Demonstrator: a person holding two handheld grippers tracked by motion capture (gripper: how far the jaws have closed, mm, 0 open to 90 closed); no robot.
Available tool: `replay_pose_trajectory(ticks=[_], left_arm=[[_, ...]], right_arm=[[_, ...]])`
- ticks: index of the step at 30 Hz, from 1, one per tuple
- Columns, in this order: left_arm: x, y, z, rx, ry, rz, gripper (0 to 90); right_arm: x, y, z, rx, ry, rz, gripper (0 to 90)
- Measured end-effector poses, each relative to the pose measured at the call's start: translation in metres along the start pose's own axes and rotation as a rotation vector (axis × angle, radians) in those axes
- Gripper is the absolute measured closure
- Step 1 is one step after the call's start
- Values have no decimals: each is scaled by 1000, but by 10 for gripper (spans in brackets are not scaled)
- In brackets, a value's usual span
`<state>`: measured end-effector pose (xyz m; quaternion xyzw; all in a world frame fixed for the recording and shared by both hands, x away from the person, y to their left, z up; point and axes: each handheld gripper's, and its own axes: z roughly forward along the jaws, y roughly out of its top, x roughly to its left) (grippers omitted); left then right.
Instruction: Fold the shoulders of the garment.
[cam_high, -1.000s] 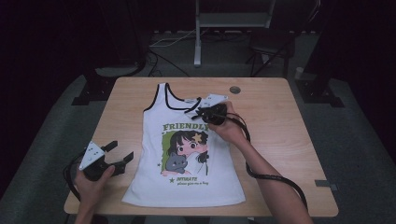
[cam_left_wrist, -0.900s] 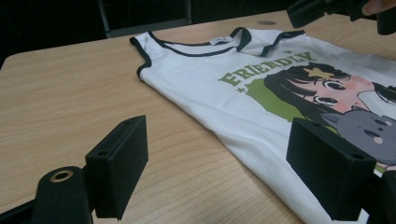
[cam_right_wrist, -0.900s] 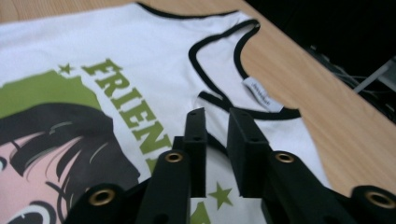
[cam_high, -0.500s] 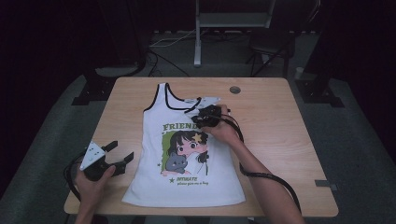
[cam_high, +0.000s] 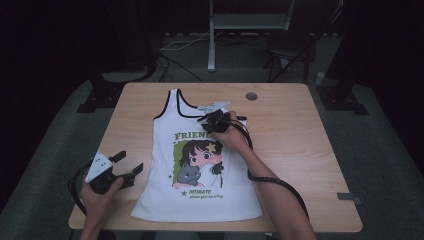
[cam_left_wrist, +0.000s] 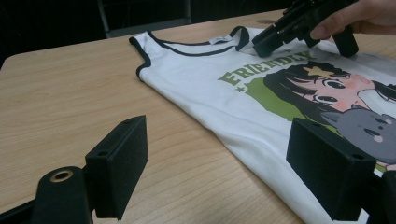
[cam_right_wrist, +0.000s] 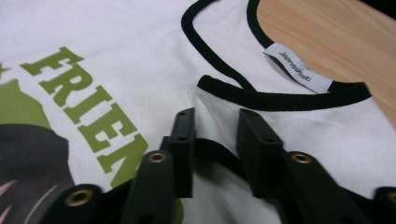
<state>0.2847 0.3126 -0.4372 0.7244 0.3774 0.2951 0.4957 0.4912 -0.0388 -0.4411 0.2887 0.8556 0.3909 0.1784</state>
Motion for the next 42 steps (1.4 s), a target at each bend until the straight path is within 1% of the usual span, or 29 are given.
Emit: replay_pose_trajectory(ticks=[2, 4, 5, 7, 9, 11, 13, 14, 16, 17, 19, 22, 24, 26, 28, 31, 32, 33, 34, 35, 39, 41, 42], left_arm=[[0, 0, 0, 0, 0, 4, 207], [0, 0, 0, -2, 1, 4, 207], [0, 0, 0, -2, 0, 3, 207], [0, 0, 0, -2, 0, 3, 208], [0, 0, 0, 0, -1, 5, 207], [0, 0, 0, -2, -1, 3, 207], [0, 0, -1, -4, 0, 5, 208], [0, 0, -1, -4, 0, 5, 208], [0, 0, -1, -3, 0, 4, 207], [0, 0, -1, -2, 0, 5, 207], [0, 0, 0, 0, -1, 5, 207], [0, 0, 0, 1, -2, 1, 208], [0, 0, 0, 2, 0, 3, 207], [-1, 0, 0, 4, 0, 9, 208], [-1, 0, 0, 7, 3, 14, 207], [-1, 0, 0, 3, 4, 18, 207], [-1, 0, 0, 3, 4, 18, 207], [-1, 0, 0, 3, 3, 16, 208], [-1, 0, 0, 3, 3, 14, 208], [-1, 0, 0, 5, 3, 14, 207], [-1, 0, 0, 8, 2, 17, 207], [-1, 0, 0, 2, 2, 11, 207], [-1, 0, 0, 3, 1, 9, 208]], right_arm=[[-2, 1, 1, 3, 21, 22, 796], [-5, 1, 1, 0, 48, 56, 838], [-7, 1, 1, -5, 53, 66, 851], [-9, 0, 0, -13, 67, 102, 860], [-10, -1, -2, -19, 73, 125, 863], [-11, 0, -7, -45, 71, 136, 863], [-10, 0, -14, -64, 72, 137, 863], [-9, 1, -17, -70, 71, 132, 863], [-7, 1, -25, -78, 70, 102, 862], [-6, 0, -30, -81, 77, 85, 862], [-2, -1, -38, -83, 74, 45, 861], [3, -3, -48, -92, 89, 11, 861], [8, -5, -52, -90, 99, -7, 861], [13, -8, -52, -84, 102, -24, 857], [17, -11, -50, -65, 100, -44, 853], [21, -19, -41, -31, 113, -56, 839], [21, -19, -41, -31, 113, -56, 839], [24, -23, -37, -19, 122, -57, 829], [24, -25, -36, -20, 126, -59, 822], [25, -25, -36, -17, 128, -59, 808], [27, -24, -38, -11, 136, -68, 691], [26, -22, -41, -21, 125, -52, 607], [26, -20, -42, -24, 126, -49, 579]])
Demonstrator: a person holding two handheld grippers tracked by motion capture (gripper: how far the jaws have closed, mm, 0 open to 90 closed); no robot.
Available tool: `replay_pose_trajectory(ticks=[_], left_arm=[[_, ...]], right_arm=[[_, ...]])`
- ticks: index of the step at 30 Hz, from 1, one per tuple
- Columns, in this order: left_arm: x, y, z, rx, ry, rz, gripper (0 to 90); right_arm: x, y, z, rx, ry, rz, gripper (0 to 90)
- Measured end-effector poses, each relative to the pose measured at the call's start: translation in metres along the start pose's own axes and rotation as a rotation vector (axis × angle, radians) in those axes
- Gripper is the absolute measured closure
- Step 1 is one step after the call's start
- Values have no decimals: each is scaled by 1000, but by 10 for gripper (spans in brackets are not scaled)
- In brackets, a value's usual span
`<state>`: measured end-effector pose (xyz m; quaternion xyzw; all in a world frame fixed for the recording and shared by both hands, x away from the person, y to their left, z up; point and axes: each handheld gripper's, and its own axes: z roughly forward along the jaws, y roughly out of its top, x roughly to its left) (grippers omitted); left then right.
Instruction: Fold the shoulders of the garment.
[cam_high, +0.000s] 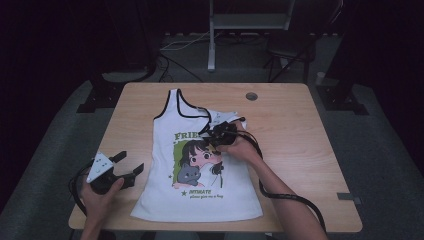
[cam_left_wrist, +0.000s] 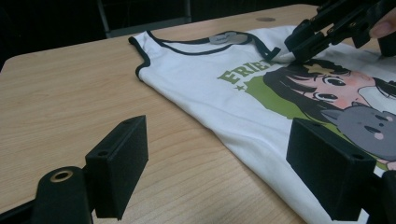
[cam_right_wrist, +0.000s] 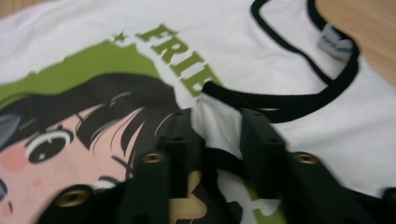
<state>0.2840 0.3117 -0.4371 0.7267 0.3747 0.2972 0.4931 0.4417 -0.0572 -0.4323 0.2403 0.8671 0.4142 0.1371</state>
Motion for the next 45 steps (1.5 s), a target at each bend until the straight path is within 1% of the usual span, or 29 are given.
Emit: replay_pose_trajectory(ticks=[2, 3, 4, 5, 7, 8, 10, 12, 14, 15, 16, 18, 20, 25, 27, 29, 31, 33, 38, 39, 42, 45], left_arm=[[0, 0, 0, 3, 1, 4, 207], [0, 0, 0, 3, 1, 4, 207], [0, 0, 0, 4, 1, 8, 207], [0, 0, 0, 5, 1, 9, 208], [0, 0, 0, 8, 0, 9, 207], [0, 0, 0, 8, 0, 9, 207], [0, 0, 1, 7, 0, 6, 207], [0, 0, 1, 7, 1, 9, 207], [0, 0, 1, 7, 3, 9, 208], [0, 0, 1, 7, 3, 9, 207], [0, 0, 1, 7, 3, 9, 207], [0, 0, 0, 7, 3, 10, 208], [0, 0, 1, 7, 3, 9, 207], [0, 0, 1, 9, 4, 7, 208], [-1, 0, 1, 8, 5, 9, 207], [-1, 0, 1, 7, 5, 9, 208], [0, 0, 1, 8, 6, 7, 207], [0, 0, 1, 8, 5, 6, 207], [0, 0, 0, 4, 7, 2, 207], [0, 0, 0, 4, 7, 2, 207], [0, 0, 0, -1, 9, -1, 207], [0, 0, 0, 0, 9, 2, 207]], right_arm=[[0, 2, -3, -18, -19, -1, 505], [0, 2, -3, -18, -19, -1, 505], [-2, 2, -6, -38, -30, 28, 461], [-3, 2, -8, -46, -39, 44, 425], [-5, -1, -10, -43, -95, 50, 344], [-5, -1, -10, -43, -95, 50, 344], [-6, -5, -13, -59, -116, 94, 293], [-5, -7, -15, -61, -133, 106, 265], [-6, -8, -16, -68, -139, 124, 237], [-6, -8, -16, -68, -139, 124, 237], [-6, -8, -19, -71, -153, 139, 218], [-5, -8, -22, -77, -157, 156, 207], [-4, -8, -25, -84, -162, 164, 200], [-2, -8, -34, -105, -166, 186, 188], [-1, -9, -36, -106, -168, 195, 151], [-1, -10, -39, -103, -169, 206, 149], [1, -10, -42, -116, -169, 220, 149], [2, -10, -45, -121, -170, 224, 149], [7, -13, -57, -136, -174, 239, 136], [7, -13, -57, -136, -174, 239, 136], [10, -17, -66, -141, -171, 256, 133], [14, -20, -73, -148, -172, 257, 125]])
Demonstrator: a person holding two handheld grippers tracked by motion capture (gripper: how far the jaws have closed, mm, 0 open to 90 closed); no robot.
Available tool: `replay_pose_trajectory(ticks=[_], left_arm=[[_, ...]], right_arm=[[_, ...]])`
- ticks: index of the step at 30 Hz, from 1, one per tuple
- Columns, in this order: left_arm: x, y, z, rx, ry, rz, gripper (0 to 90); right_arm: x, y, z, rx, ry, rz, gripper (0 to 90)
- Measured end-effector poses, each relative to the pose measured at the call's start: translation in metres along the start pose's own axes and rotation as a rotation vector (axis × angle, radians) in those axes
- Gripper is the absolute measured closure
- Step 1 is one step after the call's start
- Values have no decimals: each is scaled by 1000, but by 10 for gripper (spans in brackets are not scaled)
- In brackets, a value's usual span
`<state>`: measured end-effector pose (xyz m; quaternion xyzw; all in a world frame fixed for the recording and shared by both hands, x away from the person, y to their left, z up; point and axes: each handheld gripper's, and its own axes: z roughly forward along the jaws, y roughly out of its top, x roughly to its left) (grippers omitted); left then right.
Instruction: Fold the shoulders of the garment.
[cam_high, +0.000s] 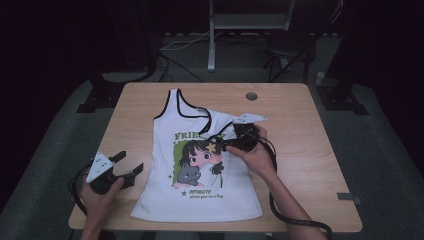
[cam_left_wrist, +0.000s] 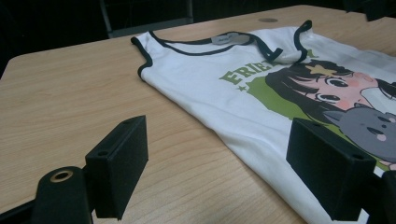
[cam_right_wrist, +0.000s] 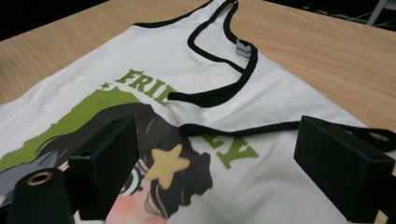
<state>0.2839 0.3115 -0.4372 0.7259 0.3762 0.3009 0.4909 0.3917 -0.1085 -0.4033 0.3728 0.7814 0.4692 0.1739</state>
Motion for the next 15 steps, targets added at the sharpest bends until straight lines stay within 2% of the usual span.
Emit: replay_pose_trajectory(ticks=[5, 15], left_arm=[[0, 0, 0, 4, -1, 3, 207], [0, 0, 0, 0, 4, 6, 207]], right_arm=[[0, -6, -14, -8, -10, -1, 125], [-10, -23, -59, -56, -46, 27, 125]])
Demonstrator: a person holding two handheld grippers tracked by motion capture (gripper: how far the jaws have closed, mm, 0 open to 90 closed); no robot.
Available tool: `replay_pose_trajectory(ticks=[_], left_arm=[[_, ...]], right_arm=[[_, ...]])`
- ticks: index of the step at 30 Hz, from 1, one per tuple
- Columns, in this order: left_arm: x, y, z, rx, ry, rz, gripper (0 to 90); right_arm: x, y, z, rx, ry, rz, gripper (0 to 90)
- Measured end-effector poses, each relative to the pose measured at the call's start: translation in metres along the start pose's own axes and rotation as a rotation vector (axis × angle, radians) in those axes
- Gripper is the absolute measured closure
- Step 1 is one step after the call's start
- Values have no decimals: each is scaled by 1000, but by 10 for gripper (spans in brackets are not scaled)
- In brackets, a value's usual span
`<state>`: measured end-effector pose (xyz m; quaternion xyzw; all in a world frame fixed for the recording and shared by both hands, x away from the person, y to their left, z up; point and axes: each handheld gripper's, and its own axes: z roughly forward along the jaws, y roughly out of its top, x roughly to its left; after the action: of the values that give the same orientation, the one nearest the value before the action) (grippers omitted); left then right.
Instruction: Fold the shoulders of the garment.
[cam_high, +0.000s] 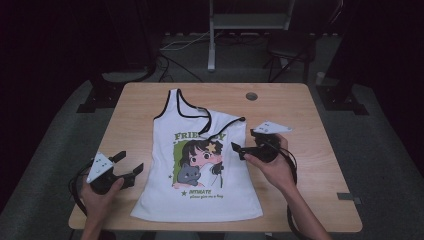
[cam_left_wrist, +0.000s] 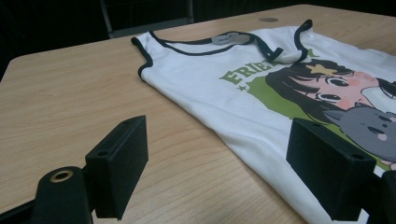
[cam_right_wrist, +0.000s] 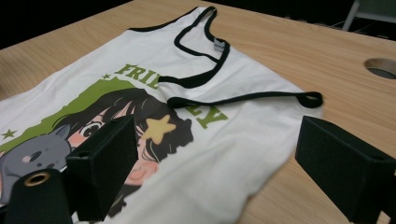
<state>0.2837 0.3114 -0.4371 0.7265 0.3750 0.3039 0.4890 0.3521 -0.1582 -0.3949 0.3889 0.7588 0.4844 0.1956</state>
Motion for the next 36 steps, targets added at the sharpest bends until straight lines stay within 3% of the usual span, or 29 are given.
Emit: replay_pose_trajectory(ticks=[12, 36], left_arm=[[0, 0, 0, 1, 4, -2, 207], [-1, 0, 0, 7, 9, -3, 207]], right_arm=[[-14, -14, -33, -29, -53, 23, 125], [-18, -56, -64, -36, -115, 63, 125]])
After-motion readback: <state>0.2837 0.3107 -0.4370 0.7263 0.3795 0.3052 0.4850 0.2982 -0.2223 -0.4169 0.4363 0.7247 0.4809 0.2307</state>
